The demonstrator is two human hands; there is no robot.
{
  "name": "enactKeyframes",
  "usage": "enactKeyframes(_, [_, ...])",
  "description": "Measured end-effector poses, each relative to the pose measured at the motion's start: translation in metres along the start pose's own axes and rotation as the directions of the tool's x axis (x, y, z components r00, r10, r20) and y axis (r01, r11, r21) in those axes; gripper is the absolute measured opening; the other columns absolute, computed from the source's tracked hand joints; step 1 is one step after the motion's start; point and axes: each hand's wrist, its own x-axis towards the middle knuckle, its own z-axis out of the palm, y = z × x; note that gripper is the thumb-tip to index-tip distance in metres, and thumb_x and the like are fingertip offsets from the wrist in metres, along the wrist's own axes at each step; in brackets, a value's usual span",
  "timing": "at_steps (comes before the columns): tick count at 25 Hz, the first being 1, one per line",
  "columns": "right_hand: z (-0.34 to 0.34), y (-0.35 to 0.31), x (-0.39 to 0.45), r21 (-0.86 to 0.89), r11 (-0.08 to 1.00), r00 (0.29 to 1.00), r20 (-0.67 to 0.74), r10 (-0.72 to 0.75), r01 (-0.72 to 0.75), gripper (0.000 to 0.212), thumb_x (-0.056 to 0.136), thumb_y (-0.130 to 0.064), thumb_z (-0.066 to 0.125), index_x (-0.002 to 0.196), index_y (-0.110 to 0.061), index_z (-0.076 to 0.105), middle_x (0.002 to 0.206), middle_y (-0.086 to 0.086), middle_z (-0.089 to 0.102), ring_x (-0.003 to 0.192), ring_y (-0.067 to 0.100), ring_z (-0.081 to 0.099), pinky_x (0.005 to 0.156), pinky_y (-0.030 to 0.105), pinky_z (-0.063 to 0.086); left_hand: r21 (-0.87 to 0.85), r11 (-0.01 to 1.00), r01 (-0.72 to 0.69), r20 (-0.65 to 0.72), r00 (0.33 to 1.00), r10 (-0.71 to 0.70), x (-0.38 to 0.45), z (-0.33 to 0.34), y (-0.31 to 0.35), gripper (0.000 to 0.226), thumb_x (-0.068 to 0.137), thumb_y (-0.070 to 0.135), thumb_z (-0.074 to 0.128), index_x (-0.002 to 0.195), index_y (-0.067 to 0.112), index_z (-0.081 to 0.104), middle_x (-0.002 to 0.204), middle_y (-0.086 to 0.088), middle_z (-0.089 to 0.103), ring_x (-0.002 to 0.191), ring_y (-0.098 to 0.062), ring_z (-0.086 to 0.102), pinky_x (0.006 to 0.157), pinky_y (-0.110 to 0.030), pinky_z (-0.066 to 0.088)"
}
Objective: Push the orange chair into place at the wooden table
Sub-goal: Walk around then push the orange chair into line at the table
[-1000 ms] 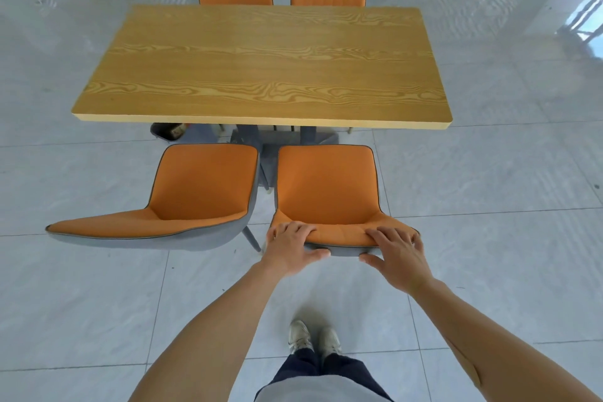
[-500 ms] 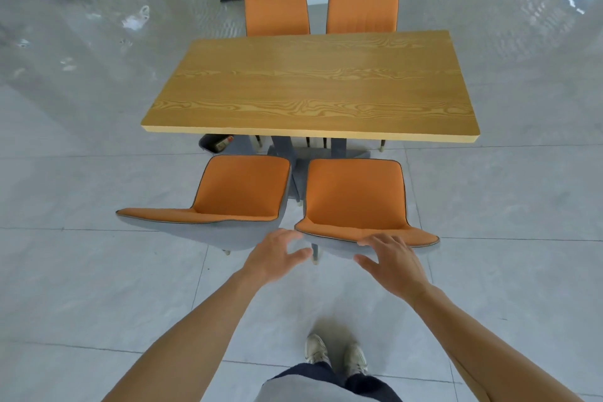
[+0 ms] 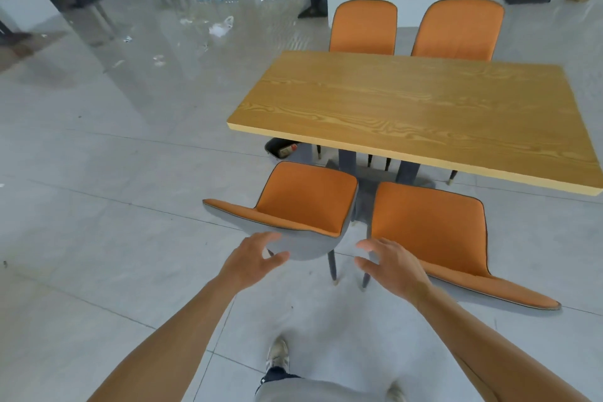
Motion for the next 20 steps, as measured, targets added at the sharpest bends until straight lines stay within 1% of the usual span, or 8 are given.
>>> enactKeyframes(3, [0.023, -0.045, 0.040, -0.021, 1.000, 1.000, 0.003, -0.023, 0.023, 0.043, 0.092, -0.055, 0.049, 0.129, -0.033, 0.055, 0.128, -0.010, 0.061, 0.111, 0.010, 0.057, 0.086, 0.031, 0.052, 0.048, 0.999, 0.012, -0.050, 0.999, -0.009, 0.022, -0.037, -0.056, 0.070, 0.086, 0.069, 0.052, 0.144, 0.030, 0.041, 0.150, 0.005, 0.042, 0.137, -0.016, 0.037, 0.110, -0.047, 0.037])
enactKeyframes(7, [0.062, -0.102, 0.080, -0.052, 0.999, 1.000, 0.027, -0.004, 0.005, 0.051, 0.092, -0.058, 0.048, 0.136, -0.034, 0.046, 0.139, -0.009, 0.052, 0.126, 0.013, 0.048, 0.098, 0.037, 0.046, 0.129, 0.991, -0.040, -0.115, 0.992, 0.055, 0.060, -0.079, -0.124, 0.064, 0.086, 0.067, 0.052, 0.140, 0.035, 0.042, 0.147, 0.007, 0.044, 0.134, -0.018, 0.037, 0.110, -0.046, 0.034])
enactKeyframes(9, [0.081, -0.125, 0.089, -0.095, 0.994, 0.996, 0.060, 0.060, -0.054, 0.055, 0.091, -0.060, 0.047, 0.140, -0.034, 0.041, 0.143, -0.007, 0.047, 0.129, 0.015, 0.044, 0.102, 0.041, 0.043, 0.155, 0.982, -0.112, -0.072, 0.990, 0.124, 0.076, -0.088, -0.153, 0.064, 0.085, 0.068, 0.052, 0.139, 0.035, 0.042, 0.146, 0.007, 0.042, 0.134, -0.018, 0.036, 0.112, -0.045, 0.031])
enactKeyframes(13, [0.098, -0.155, 0.100, -0.144, 0.969, 0.979, -0.006, 0.202, -0.200, 0.058, 0.091, -0.061, 0.049, 0.141, -0.034, 0.038, 0.146, -0.006, 0.042, 0.133, 0.020, 0.040, 0.108, 0.043, 0.037, 0.232, 0.938, -0.258, 0.098, 0.965, 0.242, 0.118, -0.100, -0.181, 0.072, 0.081, 0.075, 0.049, 0.140, 0.033, 0.040, 0.148, 0.007, 0.039, 0.135, -0.018, 0.033, 0.114, -0.040, 0.023])
enactKeyframes(15, [0.105, -0.164, 0.104, -0.160, 0.956, 0.969, -0.016, 0.247, -0.246, 0.060, 0.090, -0.063, 0.047, 0.141, -0.034, 0.037, 0.147, -0.005, 0.041, 0.135, 0.022, 0.038, 0.109, 0.043, 0.035, 0.232, 0.931, -0.281, 0.202, 0.950, 0.237, 0.134, -0.101, -0.183, 0.081, 0.075, 0.085, 0.041, 0.139, 0.035, 0.040, 0.148, 0.008, 0.038, 0.136, -0.018, 0.032, 0.114, -0.041, 0.021])
enactKeyframes(17, [0.106, -0.169, 0.113, -0.169, 0.948, 0.962, -0.002, 0.272, -0.268, 0.061, 0.089, -0.065, 0.046, 0.141, -0.035, 0.037, 0.146, -0.005, 0.041, 0.135, 0.023, 0.036, 0.108, 0.043, 0.035, 0.242, 0.928, -0.285, 0.283, 0.935, 0.213, 0.149, -0.097, -0.179, 0.086, 0.067, 0.091, 0.036, 0.138, 0.042, 0.040, 0.148, 0.010, 0.036, 0.139, -0.019, 0.028, 0.115, -0.047, 0.016])
enactKeyframes(19, [0.108, -0.169, 0.124, -0.179, 0.944, 0.959, 0.013, 0.282, -0.275, 0.060, 0.089, -0.067, 0.045, 0.141, -0.037, 0.037, 0.145, -0.005, 0.043, 0.134, 0.025, 0.036, 0.109, 0.043, 0.034, 0.275, 0.923, -0.271, 0.307, 0.934, 0.182, 0.159, -0.092, -0.177, 0.083, 0.066, 0.093, 0.037, 0.135, 0.047, 0.040, 0.146, 0.012, 0.036, 0.138, -0.020, 0.026, 0.114, -0.053, 0.013])
enactKeyframes(20, [0.111, -0.168, 0.129, -0.188, 0.943, 0.959, 0.020, 0.284, -0.276, 0.061, 0.089, -0.068, 0.043, 0.141, -0.038, 0.037, 0.144, -0.006, 0.043, 0.134, 0.026, 0.037, 0.110, 0.043, 0.033, 0.300, 0.914, -0.272, 0.307, 0.935, 0.177, 0.163, -0.091, -0.177, 0.082, 0.065, 0.095, 0.036, 0.133, 0.048, 0.041, 0.145, 0.013, 0.038, 0.137, -0.020, 0.028, 0.112, -0.054, 0.015])
